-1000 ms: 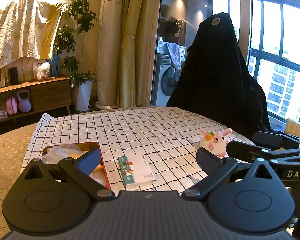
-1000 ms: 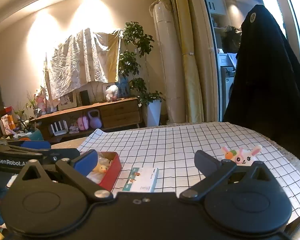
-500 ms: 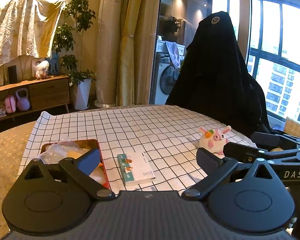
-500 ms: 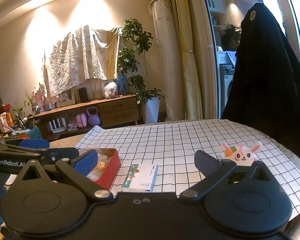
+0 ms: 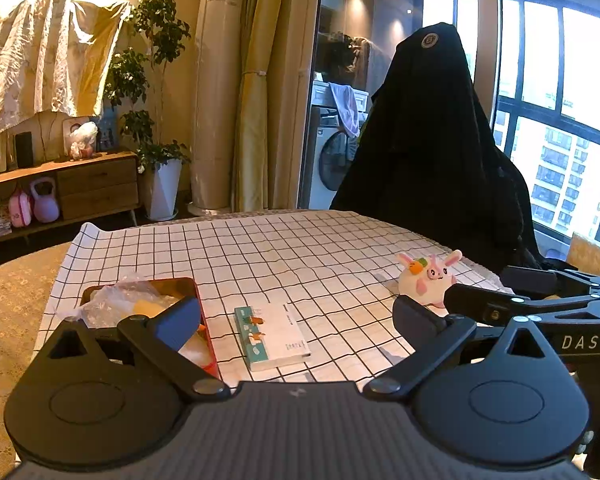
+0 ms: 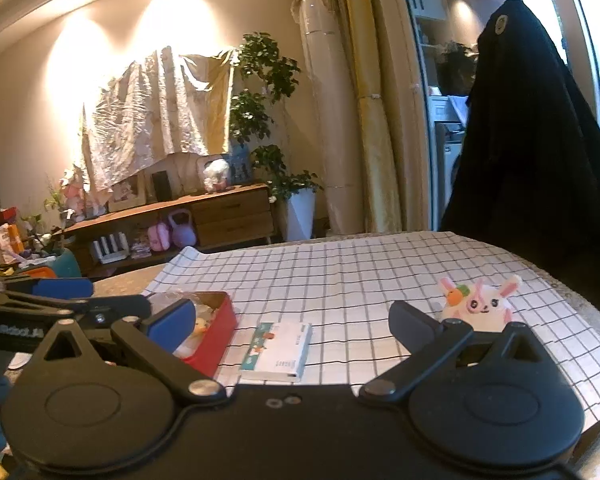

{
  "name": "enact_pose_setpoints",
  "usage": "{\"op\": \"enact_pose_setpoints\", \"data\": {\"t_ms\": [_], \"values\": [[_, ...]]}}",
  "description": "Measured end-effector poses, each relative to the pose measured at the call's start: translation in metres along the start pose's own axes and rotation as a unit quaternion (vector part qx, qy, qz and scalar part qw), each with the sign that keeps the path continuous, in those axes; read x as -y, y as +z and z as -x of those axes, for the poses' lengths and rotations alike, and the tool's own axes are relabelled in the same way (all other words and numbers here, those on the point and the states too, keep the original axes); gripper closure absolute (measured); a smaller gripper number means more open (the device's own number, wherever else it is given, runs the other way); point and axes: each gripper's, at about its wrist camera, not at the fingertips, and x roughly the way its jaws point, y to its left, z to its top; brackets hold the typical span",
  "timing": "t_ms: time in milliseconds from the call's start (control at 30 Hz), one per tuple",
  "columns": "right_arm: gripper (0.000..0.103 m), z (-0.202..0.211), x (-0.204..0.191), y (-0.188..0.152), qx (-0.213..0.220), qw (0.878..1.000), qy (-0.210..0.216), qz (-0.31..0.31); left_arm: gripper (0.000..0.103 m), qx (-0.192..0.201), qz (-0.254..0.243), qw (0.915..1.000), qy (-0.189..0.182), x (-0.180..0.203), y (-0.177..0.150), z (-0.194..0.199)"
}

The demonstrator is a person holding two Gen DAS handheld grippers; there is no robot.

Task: Organize soft objects

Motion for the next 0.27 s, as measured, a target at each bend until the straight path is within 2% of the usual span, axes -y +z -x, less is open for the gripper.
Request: {"op": "enact_pose_setpoints", "data": {"t_ms": [267], "values": [[0.000,-0.0023,0.0008,-0.0023,-0.004,1.000,0.002,-0.002,0.000,-0.003,0.004,1.0000,0.006,-0.0014,-0.0012,-0.0015]]}}
